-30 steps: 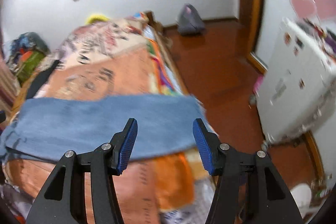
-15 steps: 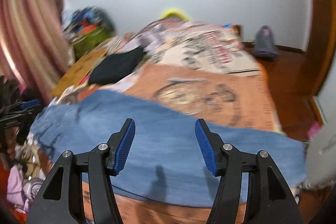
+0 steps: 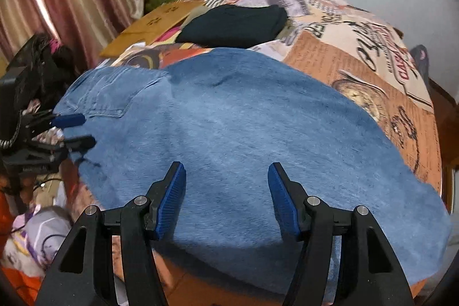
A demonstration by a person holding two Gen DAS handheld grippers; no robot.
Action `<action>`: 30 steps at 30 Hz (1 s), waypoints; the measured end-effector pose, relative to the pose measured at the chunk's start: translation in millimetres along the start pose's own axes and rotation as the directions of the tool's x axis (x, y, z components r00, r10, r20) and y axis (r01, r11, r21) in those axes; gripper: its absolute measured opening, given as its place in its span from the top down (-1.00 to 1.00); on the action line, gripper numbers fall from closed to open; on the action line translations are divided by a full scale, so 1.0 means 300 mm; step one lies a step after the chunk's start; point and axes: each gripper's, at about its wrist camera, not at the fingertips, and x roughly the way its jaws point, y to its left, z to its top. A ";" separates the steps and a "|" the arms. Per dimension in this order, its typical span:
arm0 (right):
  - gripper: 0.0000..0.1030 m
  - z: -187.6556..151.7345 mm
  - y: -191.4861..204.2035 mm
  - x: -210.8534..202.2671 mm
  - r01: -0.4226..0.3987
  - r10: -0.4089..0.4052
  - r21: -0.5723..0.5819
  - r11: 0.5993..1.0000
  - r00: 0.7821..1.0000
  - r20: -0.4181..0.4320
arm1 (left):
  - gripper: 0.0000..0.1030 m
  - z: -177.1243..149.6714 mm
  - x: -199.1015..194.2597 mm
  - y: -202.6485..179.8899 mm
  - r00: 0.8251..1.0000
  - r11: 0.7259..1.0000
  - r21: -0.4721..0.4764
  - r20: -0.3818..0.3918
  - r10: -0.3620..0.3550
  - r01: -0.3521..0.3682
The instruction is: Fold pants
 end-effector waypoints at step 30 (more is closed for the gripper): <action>0.35 0.456 -0.053 0.424 -0.145 0.138 -0.024 0.989 0.973 -0.187 | 0.68 0.159 0.193 0.523 0.993 0.950 -0.308 -0.077 -0.085 0.058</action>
